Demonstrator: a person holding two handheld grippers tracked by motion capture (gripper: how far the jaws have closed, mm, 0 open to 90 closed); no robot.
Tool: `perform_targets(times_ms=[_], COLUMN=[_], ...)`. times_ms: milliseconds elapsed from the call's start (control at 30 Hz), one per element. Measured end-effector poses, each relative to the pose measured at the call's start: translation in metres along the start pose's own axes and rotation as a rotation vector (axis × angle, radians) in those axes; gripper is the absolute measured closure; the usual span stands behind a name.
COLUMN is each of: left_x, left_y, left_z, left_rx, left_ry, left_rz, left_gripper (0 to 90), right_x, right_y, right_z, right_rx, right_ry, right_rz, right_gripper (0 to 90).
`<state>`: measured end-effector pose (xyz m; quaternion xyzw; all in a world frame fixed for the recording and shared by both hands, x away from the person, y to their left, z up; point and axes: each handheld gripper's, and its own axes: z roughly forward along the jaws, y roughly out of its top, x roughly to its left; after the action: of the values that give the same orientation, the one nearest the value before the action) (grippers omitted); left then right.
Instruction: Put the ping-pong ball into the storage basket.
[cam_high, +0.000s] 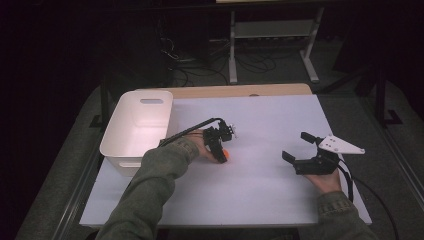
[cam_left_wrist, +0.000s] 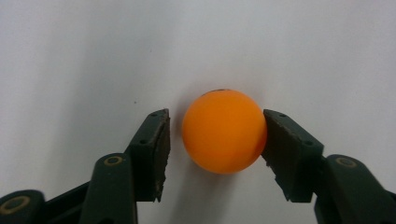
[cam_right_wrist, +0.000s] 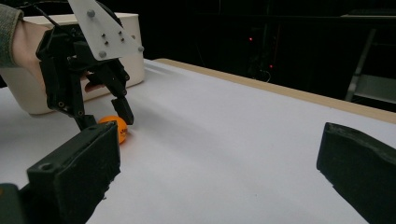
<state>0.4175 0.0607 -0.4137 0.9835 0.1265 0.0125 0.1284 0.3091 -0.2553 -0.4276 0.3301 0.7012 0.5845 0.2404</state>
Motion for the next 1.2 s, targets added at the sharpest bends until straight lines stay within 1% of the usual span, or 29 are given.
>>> perform_targets(times_ms=[33,167,333,500,600,800,867,900,967,1200], left_x=[0.000,0.000,-0.001,-0.001,0.000,-0.002,-0.002,-0.003,-0.005,-0.007], left_y=[0.000,0.000,0.000,0.000,0.000,0.000,0.001,0.001,0.001,0.001], left_z=[0.000,0.000,-0.001,-0.001,-0.003,-0.009,-0.011,-0.012,-0.015,-0.025], left_rx=[0.002,0.003,0.009,0.008,0.007,0.004,0.005,0.005,0.009,0.011], left_ry=[-0.003,-0.011,-0.015,0.000,0.001,0.006,0.009,0.003,0.000,0.016], left_rz=[0.005,0.005,0.010,0.008,0.005,0.004,0.010,0.007,0.017,0.021], left_gripper=[46.8,49.7,50.1,50.4,50.4,50.4,50.4,50.4,50.4,50.5], right_x=[0.000,0.000,0.000,0.000,0.000,0.000,0.000,0.000,0.000,0.001], right_y=[0.000,0.000,0.000,0.000,0.000,0.000,0.000,0.000,0.000,0.000], right_z=[0.000,0.000,0.000,0.000,0.000,0.000,0.000,0.000,0.000,0.000], right_rx=[0.000,0.001,0.001,0.001,0.001,0.002,0.001,0.001,0.000,0.000], right_ry=[0.000,0.000,0.000,0.000,0.000,0.000,0.001,0.001,0.000,0.000], right_rz=[0.000,-0.001,-0.001,-0.001,-0.001,0.000,0.001,0.001,0.001,0.001], right_gripper=[0.0,0.0,0.0,0.0,0.0,0.0,0.0,0.0,0.0,0.0])
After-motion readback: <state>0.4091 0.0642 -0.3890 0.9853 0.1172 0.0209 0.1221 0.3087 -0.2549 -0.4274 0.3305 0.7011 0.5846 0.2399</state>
